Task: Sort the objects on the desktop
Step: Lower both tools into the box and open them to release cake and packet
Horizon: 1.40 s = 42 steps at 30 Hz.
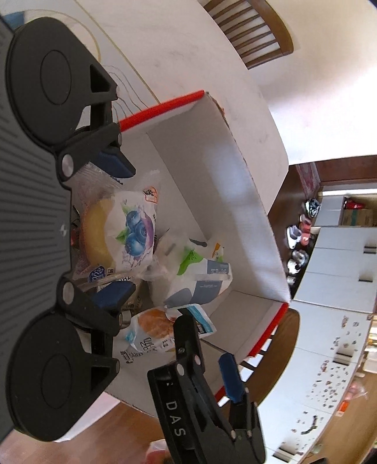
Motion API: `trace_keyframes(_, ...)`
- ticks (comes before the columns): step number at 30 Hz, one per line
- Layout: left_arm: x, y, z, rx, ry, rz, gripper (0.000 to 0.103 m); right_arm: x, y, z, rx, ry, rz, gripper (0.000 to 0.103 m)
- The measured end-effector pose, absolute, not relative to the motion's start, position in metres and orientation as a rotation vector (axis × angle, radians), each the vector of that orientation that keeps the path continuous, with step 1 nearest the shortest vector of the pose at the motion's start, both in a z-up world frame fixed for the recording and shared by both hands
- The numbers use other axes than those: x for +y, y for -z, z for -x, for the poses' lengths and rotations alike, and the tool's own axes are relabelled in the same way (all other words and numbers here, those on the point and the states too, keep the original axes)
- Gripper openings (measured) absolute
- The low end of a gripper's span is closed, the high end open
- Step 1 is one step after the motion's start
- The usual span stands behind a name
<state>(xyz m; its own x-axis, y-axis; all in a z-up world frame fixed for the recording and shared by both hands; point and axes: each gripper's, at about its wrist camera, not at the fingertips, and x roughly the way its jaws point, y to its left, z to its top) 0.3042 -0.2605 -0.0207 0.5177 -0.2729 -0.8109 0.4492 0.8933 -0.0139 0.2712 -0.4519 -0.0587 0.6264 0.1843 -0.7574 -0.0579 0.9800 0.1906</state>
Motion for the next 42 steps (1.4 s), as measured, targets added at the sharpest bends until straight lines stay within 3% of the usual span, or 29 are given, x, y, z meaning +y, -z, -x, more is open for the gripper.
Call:
trace_keyframes(34,-0.224,-0.039,-0.217,0.776,0.368,-0.024,0.078,-0.429,0.011,-0.194,0.745,-0.206,-0.187,0.093)
trace_keyframes(36,-0.220,-0.038,-0.212,0.780,0.368,-0.019,0.085,-0.426,0.010,-0.191,0.739,-0.201,-0.186,0.094)
trace_keyframes(41,-0.213,-0.036,-0.206,0.781,0.366,-0.004,0.090,-0.423,0.009,-0.186,0.731,-0.184,-0.198,0.095)
trace_keyframes(42,-0.211,-0.036,-0.205,0.779,0.367,-0.001,0.097,-0.422,0.009,-0.185,0.731,-0.181,-0.201,0.096)
